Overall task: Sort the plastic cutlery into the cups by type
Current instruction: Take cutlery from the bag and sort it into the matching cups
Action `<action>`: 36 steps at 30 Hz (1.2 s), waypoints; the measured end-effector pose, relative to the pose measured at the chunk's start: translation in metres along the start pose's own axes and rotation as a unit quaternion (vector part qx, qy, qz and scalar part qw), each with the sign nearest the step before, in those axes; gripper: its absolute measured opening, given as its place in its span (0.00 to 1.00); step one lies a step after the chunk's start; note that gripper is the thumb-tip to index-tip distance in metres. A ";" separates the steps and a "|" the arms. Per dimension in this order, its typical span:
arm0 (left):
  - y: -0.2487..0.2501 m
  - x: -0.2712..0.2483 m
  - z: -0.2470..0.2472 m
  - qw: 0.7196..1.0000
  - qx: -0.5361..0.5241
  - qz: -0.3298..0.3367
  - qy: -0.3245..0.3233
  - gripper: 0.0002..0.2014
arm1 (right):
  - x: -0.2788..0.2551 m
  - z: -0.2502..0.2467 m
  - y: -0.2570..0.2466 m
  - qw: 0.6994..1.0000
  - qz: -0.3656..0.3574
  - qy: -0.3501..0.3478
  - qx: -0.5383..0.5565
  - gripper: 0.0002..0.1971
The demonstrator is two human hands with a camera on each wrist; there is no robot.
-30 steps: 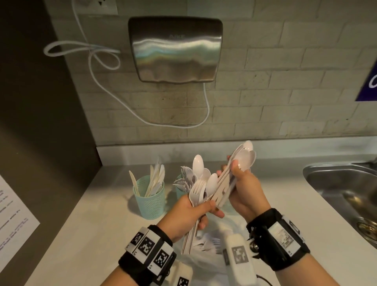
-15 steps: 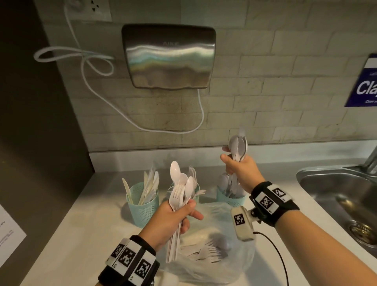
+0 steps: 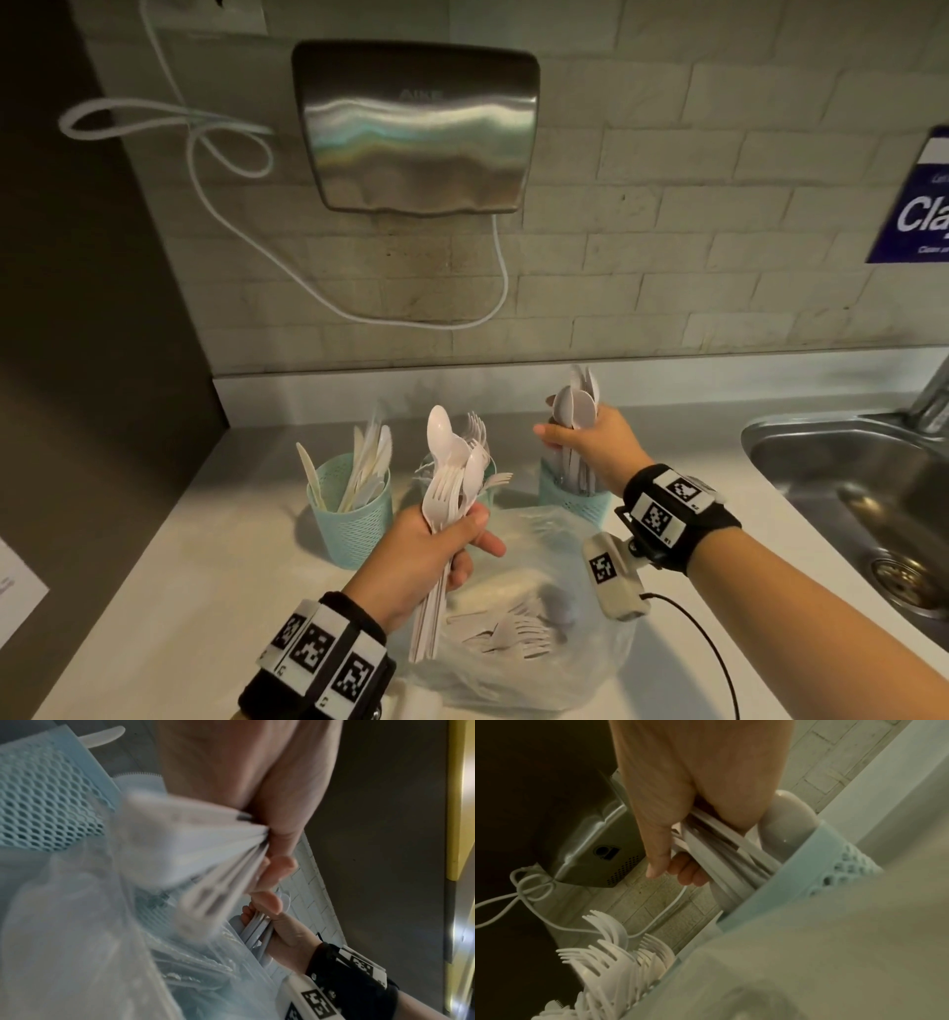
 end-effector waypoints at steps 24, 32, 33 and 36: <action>0.015 -0.013 0.012 0.998 -0.035 0.039 -0.020 0.09 | -0.038 0.042 -0.080 0.983 -0.106 -0.137 -0.053 0.13; 0.024 -0.019 0.019 0.997 0.003 0.059 -0.055 0.11 | -0.096 0.095 -0.065 0.936 -0.013 -0.346 0.061 0.21; 0.024 -0.020 0.020 0.996 0.011 0.057 -0.067 0.12 | -0.098 0.097 -0.066 0.935 -0.007 -0.344 0.089 0.24; 0.027 -0.024 0.024 0.993 0.008 0.060 -0.103 0.10 | -0.103 0.103 -0.068 0.916 0.026 -0.353 0.186 0.30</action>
Point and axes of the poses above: each hand's wrist, its own x-axis towards the middle knuckle, its own z-axis out of the palm, y = z × x, the point moved 7 cm from there along x, towards the middle knuckle, and after that the axes turned 15 degrees about -z, right-handed, at the moved point
